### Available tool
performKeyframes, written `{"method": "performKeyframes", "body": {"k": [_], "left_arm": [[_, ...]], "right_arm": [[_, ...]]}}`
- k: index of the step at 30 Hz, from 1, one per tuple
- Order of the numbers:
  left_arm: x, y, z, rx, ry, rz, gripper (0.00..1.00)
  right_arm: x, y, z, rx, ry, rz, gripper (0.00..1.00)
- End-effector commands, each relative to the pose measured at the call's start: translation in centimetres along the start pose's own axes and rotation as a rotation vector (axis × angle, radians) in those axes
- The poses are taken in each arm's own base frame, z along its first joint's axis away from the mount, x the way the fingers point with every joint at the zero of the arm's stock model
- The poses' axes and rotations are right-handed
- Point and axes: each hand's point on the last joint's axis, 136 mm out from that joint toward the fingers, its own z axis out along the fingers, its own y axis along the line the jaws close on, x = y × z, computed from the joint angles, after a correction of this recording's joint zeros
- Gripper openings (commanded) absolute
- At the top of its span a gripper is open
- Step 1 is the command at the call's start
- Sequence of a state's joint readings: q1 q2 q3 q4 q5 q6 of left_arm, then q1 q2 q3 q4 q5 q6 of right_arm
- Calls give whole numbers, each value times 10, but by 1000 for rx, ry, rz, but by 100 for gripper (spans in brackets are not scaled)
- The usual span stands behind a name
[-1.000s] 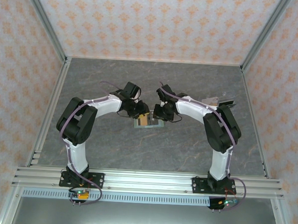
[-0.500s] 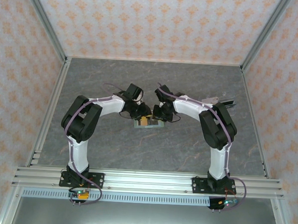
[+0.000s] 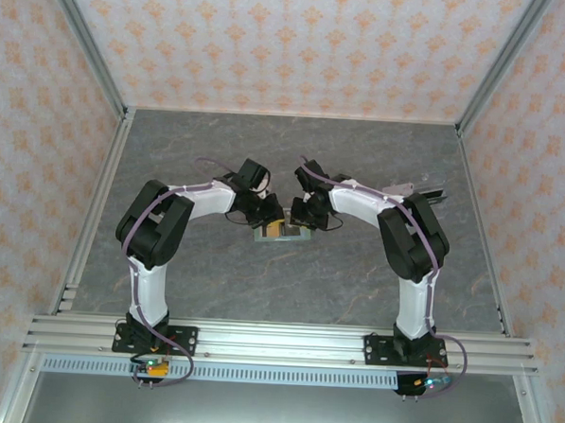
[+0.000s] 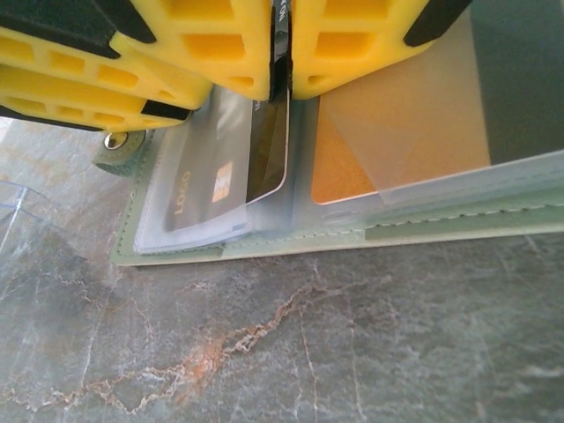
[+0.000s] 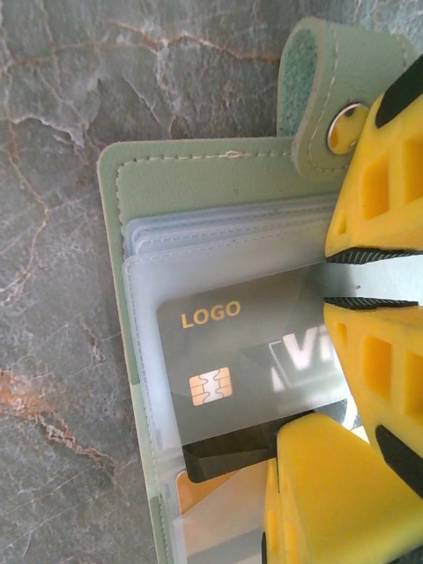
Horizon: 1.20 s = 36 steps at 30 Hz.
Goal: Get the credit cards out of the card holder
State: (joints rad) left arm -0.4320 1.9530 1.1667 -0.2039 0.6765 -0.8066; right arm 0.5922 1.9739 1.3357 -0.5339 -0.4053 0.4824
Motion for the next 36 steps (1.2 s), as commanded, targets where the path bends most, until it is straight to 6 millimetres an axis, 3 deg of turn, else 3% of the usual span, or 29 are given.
{"method": "performKeyframes", "body": {"k": [1,8,14,18,22,30,36], "left_arm": [[6,-12,-12,44,-1,51,8],[13,4,-37,-39,-19,117,5],[12,11,-68,-61,-65,139,3],[10,-3,-93,-23,-108,172,3],[7,-32,-116,99,-146,197,3],[4,-78,-142,323,-160,220,2],[-1,-101,-154,441,-172,221,2]], "right_arm": [[7,-35,14,126,38,57,22],[3,-34,9,112,11,46,23],[-13,-5,-19,-27,-65,-11,30],[-27,21,-50,-198,-137,-36,43],[-35,45,-80,-399,-160,-75,55],[-30,90,-131,-729,-158,-218,58],[-24,95,-134,-776,-114,-227,55]]}}
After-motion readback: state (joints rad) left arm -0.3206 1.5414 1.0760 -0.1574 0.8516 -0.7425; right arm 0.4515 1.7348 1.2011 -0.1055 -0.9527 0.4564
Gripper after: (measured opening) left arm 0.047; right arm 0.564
